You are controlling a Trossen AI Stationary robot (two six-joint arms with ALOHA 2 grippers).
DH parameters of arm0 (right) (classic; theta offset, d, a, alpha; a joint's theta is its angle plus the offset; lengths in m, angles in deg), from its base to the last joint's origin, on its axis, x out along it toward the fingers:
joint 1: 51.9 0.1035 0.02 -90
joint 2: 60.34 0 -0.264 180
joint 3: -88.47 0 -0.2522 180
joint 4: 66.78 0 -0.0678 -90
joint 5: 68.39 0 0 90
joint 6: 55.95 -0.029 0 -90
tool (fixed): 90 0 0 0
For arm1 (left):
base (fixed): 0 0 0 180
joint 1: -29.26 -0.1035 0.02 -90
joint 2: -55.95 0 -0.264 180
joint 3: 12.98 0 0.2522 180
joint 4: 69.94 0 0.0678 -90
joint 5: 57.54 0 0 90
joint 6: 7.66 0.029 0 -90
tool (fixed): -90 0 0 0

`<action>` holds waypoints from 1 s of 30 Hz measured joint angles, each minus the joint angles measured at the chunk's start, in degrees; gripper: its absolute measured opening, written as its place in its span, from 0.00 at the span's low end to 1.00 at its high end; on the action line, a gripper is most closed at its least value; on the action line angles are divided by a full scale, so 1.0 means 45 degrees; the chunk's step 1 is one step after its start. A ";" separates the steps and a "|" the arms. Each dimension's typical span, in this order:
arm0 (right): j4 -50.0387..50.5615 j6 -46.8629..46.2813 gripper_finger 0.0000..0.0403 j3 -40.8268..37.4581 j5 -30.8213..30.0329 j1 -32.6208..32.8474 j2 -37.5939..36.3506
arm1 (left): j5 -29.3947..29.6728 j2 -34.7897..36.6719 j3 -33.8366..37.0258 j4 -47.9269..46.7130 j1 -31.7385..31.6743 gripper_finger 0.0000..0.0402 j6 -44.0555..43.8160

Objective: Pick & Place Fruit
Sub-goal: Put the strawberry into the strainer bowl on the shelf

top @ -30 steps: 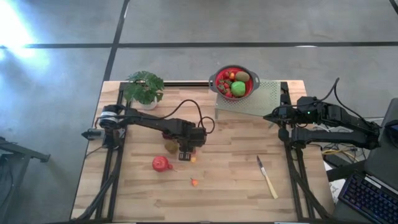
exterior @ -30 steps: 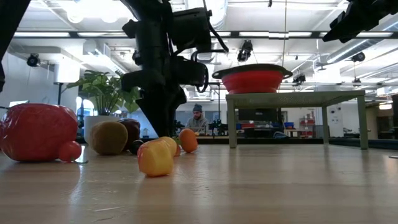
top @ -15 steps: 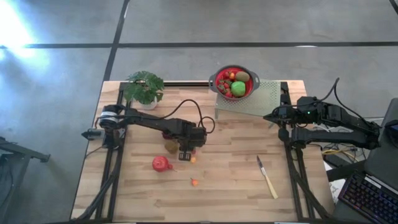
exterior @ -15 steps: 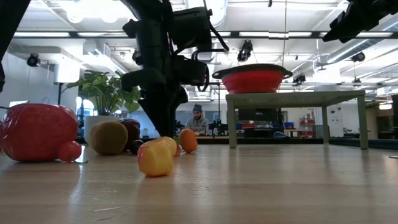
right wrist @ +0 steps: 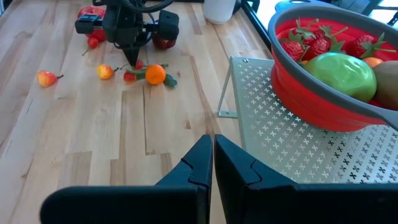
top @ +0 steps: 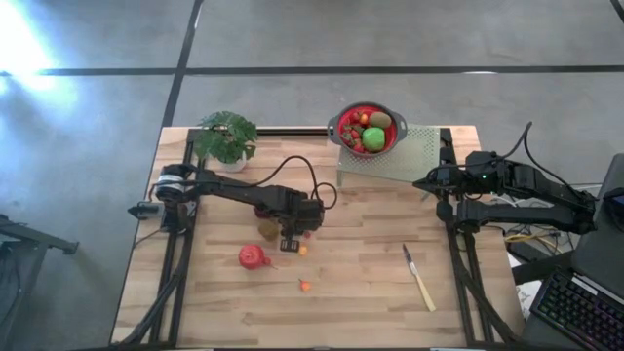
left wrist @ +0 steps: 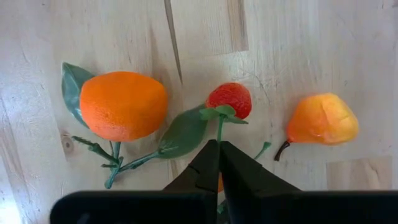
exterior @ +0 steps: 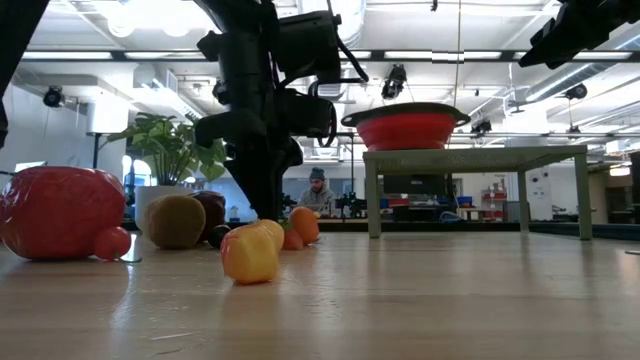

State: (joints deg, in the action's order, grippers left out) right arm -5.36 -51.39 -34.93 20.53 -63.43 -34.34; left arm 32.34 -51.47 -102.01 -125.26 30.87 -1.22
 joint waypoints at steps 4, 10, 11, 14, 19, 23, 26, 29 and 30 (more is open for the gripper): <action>0.0000 0.0000 0.03 0.0001 0.0000 0.0000 0.0000 | 0.0000 0.0000 0.0000 0.0000 0.0000 0.03 0.0000; 0.0000 0.0000 0.03 0.0002 0.0000 0.0000 0.0000 | 0.0000 0.0000 -0.0005 -0.0002 0.0000 0.02 0.0005; 0.0000 0.0000 0.03 0.0001 0.0003 0.0000 0.0001 | 0.0000 0.0000 -0.0005 -0.0001 0.0000 0.03 0.0005; 0.0000 0.0000 0.03 0.0002 0.0005 0.0000 0.0002 | 0.0000 0.0000 0.0000 0.0000 0.0000 0.03 0.0005; 0.0000 0.0000 0.03 -0.0001 0.0005 0.0000 0.0002 | -0.0001 0.0000 -0.0005 0.0000 0.0000 0.02 0.0005; 0.0000 0.0000 0.03 -0.0003 0.0005 0.0000 0.0004 | -0.0231 0.0000 -0.0006 0.0002 -0.0005 0.02 0.0016; 0.0000 0.0000 0.03 0.0002 0.0001 0.0000 0.0001 | -0.0622 0.0000 -0.0226 0.0078 0.0000 0.03 0.0087; 0.0000 0.0000 0.03 0.0000 0.0004 0.0000 0.0002 | -0.0668 0.0005 -0.0798 0.0265 0.0000 0.02 0.0332; 0.0000 0.0000 0.03 0.0002 0.0005 0.0000 0.0000 | -0.0675 0.0013 -0.1025 0.0347 0.0000 0.02 0.0496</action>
State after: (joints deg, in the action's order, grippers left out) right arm -5.36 -51.39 -34.92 20.55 -63.43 -34.34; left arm 29.30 -51.41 -106.62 -123.70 30.87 1.01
